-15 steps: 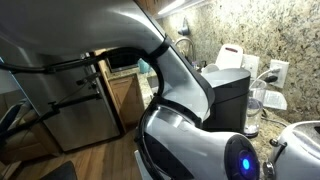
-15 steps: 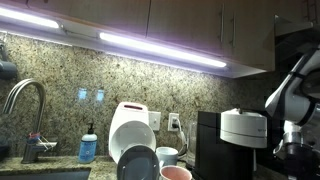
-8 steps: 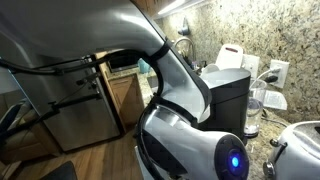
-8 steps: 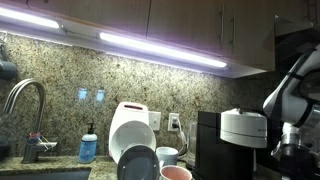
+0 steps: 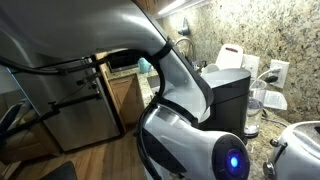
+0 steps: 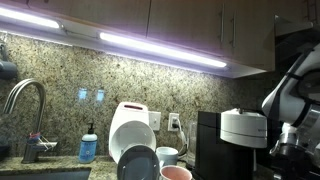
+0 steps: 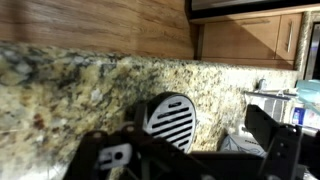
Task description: Remove the cup holder from the coffee machine.
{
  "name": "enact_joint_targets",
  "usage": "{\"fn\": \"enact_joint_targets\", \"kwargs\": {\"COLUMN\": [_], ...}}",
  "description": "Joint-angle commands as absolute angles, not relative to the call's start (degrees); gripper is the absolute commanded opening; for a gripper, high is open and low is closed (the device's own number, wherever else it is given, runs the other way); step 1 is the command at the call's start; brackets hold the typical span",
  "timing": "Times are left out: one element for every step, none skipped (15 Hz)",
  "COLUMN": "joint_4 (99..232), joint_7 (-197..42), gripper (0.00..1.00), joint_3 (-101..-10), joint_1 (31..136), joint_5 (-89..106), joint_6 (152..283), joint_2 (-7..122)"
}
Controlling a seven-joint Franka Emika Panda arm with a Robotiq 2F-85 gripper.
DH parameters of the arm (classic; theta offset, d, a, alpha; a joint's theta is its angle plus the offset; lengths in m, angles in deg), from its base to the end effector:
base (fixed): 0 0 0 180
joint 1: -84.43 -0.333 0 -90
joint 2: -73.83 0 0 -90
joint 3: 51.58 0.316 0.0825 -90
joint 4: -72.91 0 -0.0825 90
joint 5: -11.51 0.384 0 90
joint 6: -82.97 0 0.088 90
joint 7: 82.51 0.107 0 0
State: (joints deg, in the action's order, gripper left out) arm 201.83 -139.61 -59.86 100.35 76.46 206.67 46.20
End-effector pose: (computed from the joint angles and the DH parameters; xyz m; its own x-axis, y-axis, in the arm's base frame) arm 0.4556 -0.1712 0.1270 0.9451 -0.3209 -0.0622 -0.2671 -0.6484 -0.7129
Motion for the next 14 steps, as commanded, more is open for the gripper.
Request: {"fn": "enact_joint_targets", "kwargs": {"joint_4": [200.7,200.5,200.3,200.1,200.0,199.9,199.9,199.7,199.7,199.5,199.2,199.0,198.6,198.3], "joint_7": [-140.8,-141.0,-140.9,-141.0,-140.9,-140.9,-140.8,-140.8,-140.9,-140.9,-140.6,-140.6,-140.3,-139.9], "gripper": [1.0,1.0,1.0,1.0,1.0,1.0,1.0,1.0,1.0,1.0,1.0,1.0,1.0,1.0], "joint_3": [-59.6,-59.5,-59.4,-59.3,-59.2,-59.2,-59.2,-59.2,-59.1,-59.2,-59.3,-59.3,-59.4,-59.5], "joint_1": [99.5,99.3,99.1,98.8,98.4,98.1,97.8,97.6,97.5,97.6,97.7,97.9,98.1,98.3], "joint_5": [79.7,80.2,80.7,81.3,81.4,81.6,81.8,81.8,82.1,82.1,82.0,82.0,81.8,81.5], "joint_6": [210.4,211.2,212.1,213.1,214.1,215.1,216.1,216.8,217.7,218.2,218.5,218.6,218.7,218.5], "joint_2": [45.9,45.7,45.5,45.3,45.1,44.9,44.8,44.6,44.5,44.4,44.2,44.1,43.9,43.7]}}
